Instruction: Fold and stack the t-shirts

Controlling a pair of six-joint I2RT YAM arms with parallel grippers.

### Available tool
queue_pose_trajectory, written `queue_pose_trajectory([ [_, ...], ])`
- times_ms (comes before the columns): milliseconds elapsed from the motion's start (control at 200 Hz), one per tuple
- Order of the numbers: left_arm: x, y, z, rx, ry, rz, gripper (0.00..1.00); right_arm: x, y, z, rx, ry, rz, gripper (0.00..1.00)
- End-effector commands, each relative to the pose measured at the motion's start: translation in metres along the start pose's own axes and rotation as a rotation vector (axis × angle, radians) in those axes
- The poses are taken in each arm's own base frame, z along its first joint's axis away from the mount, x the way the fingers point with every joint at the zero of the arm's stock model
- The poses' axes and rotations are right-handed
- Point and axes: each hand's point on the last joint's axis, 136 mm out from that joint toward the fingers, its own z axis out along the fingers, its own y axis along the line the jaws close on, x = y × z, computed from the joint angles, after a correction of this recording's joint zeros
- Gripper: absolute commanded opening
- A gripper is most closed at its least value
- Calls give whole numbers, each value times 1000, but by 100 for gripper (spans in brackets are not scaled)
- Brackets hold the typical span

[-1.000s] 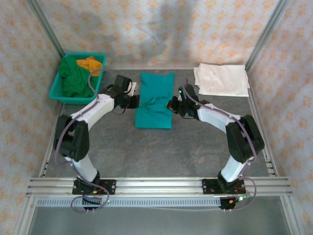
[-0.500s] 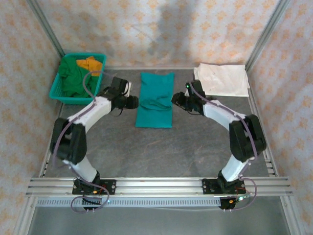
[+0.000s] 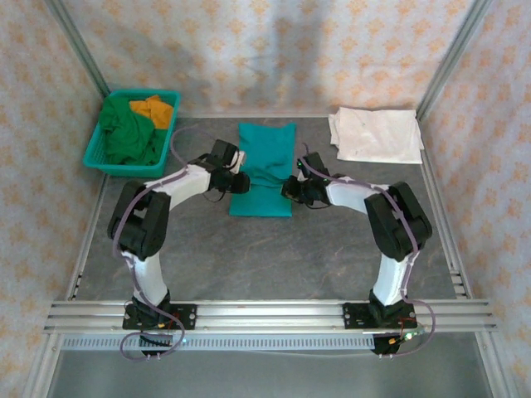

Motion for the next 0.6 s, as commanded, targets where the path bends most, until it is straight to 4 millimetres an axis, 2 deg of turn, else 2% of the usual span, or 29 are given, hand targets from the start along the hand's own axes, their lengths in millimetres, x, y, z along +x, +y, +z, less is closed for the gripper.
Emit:
queue_pose_trajectory([
  [0, -26, 11, 17, -32, -26, 26, 28, -30, 14, 2, -14, -89, -36, 16],
  [150, -55, 23, 38, -31, -27, -15, 28, -51, 19, 3, -22, -129, -36, 16],
  [275, -93, 30, 39, -52, -79, -23, 29, -75, 18, 5, -33, -164, -32, 16],
  [370, -119, 38, 37, -65, -97, -43, 29, -100, 15, 9, -43, -191, -31, 16],
  [480, -146, 38, 17, -60, -161, -67, 32, -123, 18, 9, -57, -203, -45, 16],
  [591, -151, 28, -12, -36, -223, -84, 35, -126, 33, -6, -95, -211, -64, 16],
])
